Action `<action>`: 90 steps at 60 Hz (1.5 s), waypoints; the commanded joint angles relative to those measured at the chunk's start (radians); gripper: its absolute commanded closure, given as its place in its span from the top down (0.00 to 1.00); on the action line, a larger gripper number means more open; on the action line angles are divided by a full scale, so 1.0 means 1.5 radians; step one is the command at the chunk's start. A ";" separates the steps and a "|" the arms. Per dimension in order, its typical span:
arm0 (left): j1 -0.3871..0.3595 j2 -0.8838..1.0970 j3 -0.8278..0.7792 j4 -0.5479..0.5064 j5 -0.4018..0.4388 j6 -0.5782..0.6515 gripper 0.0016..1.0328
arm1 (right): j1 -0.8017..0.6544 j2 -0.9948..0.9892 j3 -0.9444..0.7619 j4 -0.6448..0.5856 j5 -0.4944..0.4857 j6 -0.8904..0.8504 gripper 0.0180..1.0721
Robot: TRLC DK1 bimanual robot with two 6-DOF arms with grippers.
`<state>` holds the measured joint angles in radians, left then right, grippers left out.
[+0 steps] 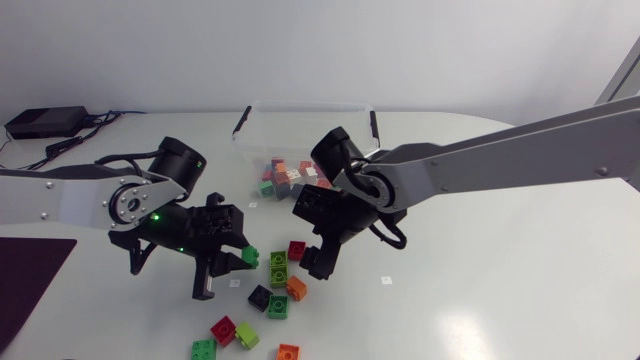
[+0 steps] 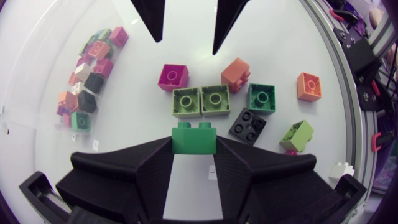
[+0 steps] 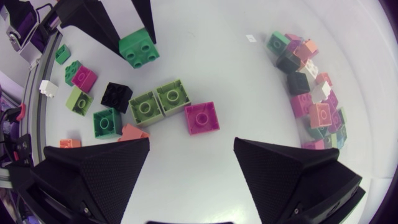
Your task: Place the duplo bricks in the container
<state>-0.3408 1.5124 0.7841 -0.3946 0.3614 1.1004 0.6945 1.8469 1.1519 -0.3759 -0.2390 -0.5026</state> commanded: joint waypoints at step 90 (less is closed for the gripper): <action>0.144 -0.028 0.186 0.237 0.039 -0.478 0.21 | 0.031 0.210 0.276 -0.265 -0.002 -0.141 0.34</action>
<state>-0.1246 1.4250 1.0100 -0.0547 0.4114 0.4248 0.7322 2.1822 1.5841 -0.7597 -0.2363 -0.6933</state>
